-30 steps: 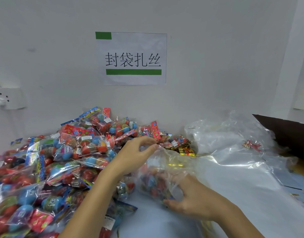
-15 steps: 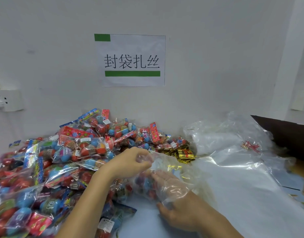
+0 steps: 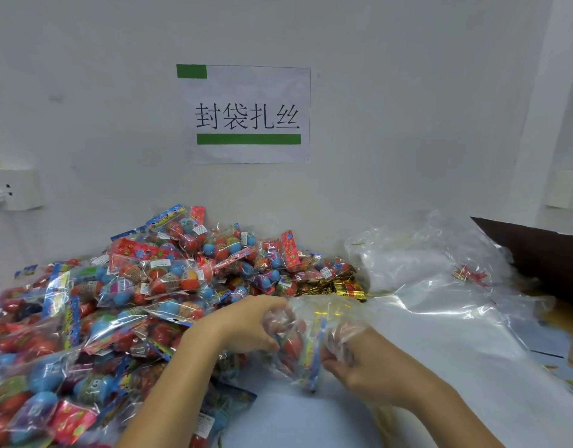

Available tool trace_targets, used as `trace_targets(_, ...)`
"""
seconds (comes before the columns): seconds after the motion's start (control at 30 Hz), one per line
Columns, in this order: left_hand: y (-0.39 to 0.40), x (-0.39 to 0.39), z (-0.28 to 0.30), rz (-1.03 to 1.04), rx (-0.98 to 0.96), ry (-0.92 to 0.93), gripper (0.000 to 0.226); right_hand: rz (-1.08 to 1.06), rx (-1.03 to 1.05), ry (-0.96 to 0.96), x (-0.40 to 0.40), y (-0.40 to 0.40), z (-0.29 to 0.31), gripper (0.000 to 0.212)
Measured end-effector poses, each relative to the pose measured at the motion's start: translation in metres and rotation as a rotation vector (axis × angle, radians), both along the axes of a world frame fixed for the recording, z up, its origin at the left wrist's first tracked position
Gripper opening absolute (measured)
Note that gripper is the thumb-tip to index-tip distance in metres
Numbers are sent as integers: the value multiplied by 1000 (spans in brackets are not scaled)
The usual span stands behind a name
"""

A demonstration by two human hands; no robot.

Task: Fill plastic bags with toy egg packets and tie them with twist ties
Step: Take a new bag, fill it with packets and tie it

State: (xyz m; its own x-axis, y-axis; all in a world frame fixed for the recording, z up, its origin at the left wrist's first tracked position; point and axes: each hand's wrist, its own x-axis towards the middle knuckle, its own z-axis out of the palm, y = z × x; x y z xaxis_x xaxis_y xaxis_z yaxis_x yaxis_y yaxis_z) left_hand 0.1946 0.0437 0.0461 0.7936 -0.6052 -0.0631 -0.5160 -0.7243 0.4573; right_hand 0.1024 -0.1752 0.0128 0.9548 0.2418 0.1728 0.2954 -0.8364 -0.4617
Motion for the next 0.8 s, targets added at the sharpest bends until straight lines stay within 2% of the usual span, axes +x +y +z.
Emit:
trace_targets(0.1, 1, 1, 0, 9, 23, -5, 44, 2, 64, -27, 1, -7, 3, 36)
trace_targets(0.2, 1, 2, -1, 18, 20, -13, 40, -10, 75, -32, 3, -10, 4, 21)
trace_targets(0.37, 2, 4, -1, 52, -50, 5, 36, -46, 177, -97, 1, -17, 8, 36)
trace_targets(0.47, 3, 3, 2, 67, -83, 7, 38, -51, 501, -114, -3, -29, 21, 16)
trace_targets(0.5, 3, 3, 3, 72, -76, -4, 41, -66, 637, -102, -3, -35, 25, 24)
trace_targets(0.53, 2, 3, 3, 76, -67, -12, 44, -112, 747, -101, -3, -42, 27, 29)
trace_targets(0.6, 1, 2, 3, 78, -56, -15, 46, -264, 866, -187, -1, -55, 26, 23)
trace_targets(0.73, -1, 0, 8, 85, -68, -36, 62, -532, 923, -322, 5, -69, 17, 18)
trace_targets(0.8, -2, 0, 13, 82, -114, -89, 58, -574, 967, -330, 7, -71, 14, 23)
